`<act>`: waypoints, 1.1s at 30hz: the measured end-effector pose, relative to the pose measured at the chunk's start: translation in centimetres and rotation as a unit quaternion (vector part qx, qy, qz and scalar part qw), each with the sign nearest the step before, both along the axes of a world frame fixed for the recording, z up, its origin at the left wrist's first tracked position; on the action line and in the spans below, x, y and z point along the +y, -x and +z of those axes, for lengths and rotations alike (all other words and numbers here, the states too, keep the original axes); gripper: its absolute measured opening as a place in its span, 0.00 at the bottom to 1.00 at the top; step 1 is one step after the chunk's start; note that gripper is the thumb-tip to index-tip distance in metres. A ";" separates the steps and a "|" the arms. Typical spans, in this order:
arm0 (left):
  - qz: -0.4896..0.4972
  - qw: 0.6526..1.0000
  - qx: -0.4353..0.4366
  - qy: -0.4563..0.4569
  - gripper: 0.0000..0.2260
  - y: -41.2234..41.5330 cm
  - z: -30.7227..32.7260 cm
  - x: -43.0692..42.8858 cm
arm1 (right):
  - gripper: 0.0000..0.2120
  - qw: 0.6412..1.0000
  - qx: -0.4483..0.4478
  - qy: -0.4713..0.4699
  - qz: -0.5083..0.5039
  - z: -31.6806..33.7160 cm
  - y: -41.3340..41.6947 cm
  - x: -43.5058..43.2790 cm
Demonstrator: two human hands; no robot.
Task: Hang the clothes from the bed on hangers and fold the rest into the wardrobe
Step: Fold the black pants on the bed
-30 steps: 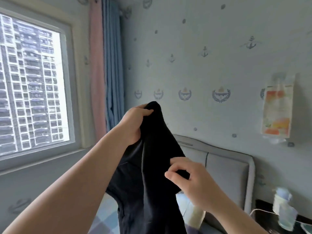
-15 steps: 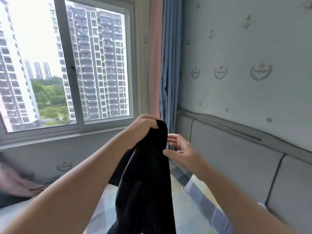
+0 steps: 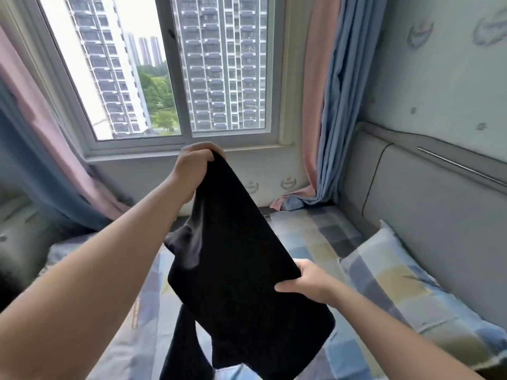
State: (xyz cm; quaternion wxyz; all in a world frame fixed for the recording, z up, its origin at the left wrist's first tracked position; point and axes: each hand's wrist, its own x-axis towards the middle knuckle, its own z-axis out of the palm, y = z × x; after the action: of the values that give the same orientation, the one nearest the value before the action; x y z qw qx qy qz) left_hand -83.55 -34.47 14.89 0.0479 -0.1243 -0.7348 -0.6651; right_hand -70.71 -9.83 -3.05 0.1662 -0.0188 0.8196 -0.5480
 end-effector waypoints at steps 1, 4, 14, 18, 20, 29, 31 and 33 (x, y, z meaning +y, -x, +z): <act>0.024 1.000 -0.010 -0.012 0.16 0.4 -0.9 -0.1 | 0.09 0.999 -0.025 -0.031 0.003 -1.8 -0.4 1.0; 0.097 0.995 -0.036 0.013 0.18 1.3 -4.4 0.2 | 0.08 0.992 -0.083 -0.093 -0.008 -5.7 -1.1 3.8; -0.078 0.963 -0.183 0.184 0.14 -6.6 -19.5 6.8 | 0.09 0.982 -0.071 0.010 -0.177 -6.5 0.5 5.6; -0.130 0.952 -0.229 0.154 0.21 -11.6 -23.6 9.5 | 0.13 0.966 -0.071 0.095 -0.230 -5.6 0.7 4.7; -0.137 0.950 -0.235 0.153 0.28 -13.7 -25.0 10.4 | 0.12 0.957 -0.079 0.167 -0.221 -4.2 0.6 4.7; 0.049 0.975 -0.214 0.044 0.10 -16.0 -26.4 11.0 | 0.20 0.867 -0.136 0.477 -0.042 -1.0 -1.8 4.3; 0.079 0.968 -0.238 -0.005 0.12 -16.0 -26.0 10.4 | 0.27 0.869 -0.123 0.478 -0.031 -1.5 -2.3 4.7; 0.132 0.949 -0.279 -0.056 0.13 -16.0 -25.6 9.8 | 0.36 0.849 -0.132 0.511 -0.028 -2.4 -3.2 4.7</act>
State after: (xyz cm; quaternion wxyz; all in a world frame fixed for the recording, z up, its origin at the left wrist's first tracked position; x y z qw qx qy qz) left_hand -67.56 -24.65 -10.75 -0.0652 0.1675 -0.6899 -0.7012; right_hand -67.51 -5.09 -5.46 0.2244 -0.0059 0.3946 -0.8910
